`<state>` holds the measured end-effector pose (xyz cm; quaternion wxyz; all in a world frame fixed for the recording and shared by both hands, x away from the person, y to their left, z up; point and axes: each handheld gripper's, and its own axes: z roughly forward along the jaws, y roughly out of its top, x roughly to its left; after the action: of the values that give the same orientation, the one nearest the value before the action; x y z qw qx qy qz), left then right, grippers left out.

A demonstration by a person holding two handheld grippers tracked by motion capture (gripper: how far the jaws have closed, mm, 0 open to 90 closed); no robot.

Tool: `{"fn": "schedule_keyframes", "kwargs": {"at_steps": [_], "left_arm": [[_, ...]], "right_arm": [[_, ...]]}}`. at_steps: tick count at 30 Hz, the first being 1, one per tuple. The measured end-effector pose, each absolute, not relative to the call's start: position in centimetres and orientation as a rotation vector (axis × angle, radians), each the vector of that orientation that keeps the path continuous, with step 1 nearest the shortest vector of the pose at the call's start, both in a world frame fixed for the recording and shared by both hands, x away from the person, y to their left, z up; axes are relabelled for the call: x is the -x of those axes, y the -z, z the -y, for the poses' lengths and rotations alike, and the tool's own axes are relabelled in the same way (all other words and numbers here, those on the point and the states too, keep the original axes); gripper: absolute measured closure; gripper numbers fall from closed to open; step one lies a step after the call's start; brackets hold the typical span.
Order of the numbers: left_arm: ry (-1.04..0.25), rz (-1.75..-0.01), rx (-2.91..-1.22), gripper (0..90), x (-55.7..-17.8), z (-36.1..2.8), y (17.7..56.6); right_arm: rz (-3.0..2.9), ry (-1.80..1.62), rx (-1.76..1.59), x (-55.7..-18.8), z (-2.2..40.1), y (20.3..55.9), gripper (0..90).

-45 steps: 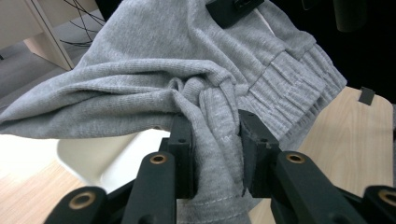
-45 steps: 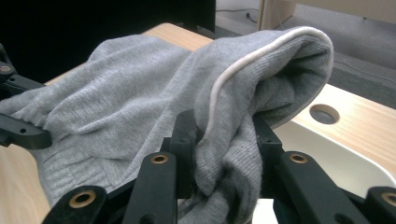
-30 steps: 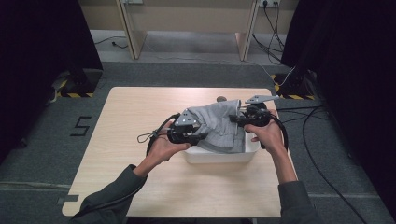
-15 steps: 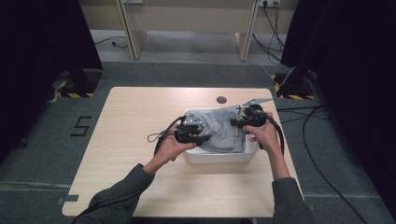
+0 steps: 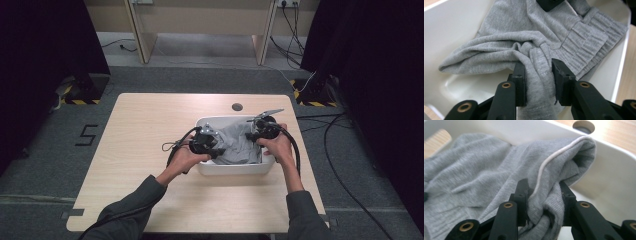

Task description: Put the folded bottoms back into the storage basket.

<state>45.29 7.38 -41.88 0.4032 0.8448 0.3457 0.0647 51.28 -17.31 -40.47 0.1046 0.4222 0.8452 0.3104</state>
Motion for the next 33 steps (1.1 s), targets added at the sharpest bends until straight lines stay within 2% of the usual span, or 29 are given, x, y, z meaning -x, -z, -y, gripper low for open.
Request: {"fn": "schedule_keyframes", "kwargs": {"at_steps": [8,16,20,26,28,33], "left_arm": [[-0.128,-0.884,-2.176,64.5,-45.6,-7.3,42.6],[-0.131,-0.882,-2.182,61.9,-45.5,-7.3,42.6],[-0.136,-0.878,-2.178,57.5,-45.3,-7.4,42.2],[-0.18,-0.874,-2.129,52.7,-44.8,-8.3,41.1],[-0.194,-0.876,-2.11,49.6,-44.6,-8.6,40.6],[-0.211,-0.856,-2.095,48.2,-44.2,-9.2,39.6]], "right_arm": [[-2.502,-0.826,-1.263,-51.4,17.0,40.9,64.9],[-2.477,-0.779,-1.301,-51.4,17.3,41.3,54.4],[-2.448,-0.804,-1.328,-51.3,17.7,41.2,48.6],[-2.376,-0.902,-1.338,-50.7,18.4,40.1,41.7],[-2.359,-0.94,-1.333,-50.3,18.5,39.5,40.4],[-2.349,-0.976,-1.302,-49.6,18.5,38.7,39.1]]}}
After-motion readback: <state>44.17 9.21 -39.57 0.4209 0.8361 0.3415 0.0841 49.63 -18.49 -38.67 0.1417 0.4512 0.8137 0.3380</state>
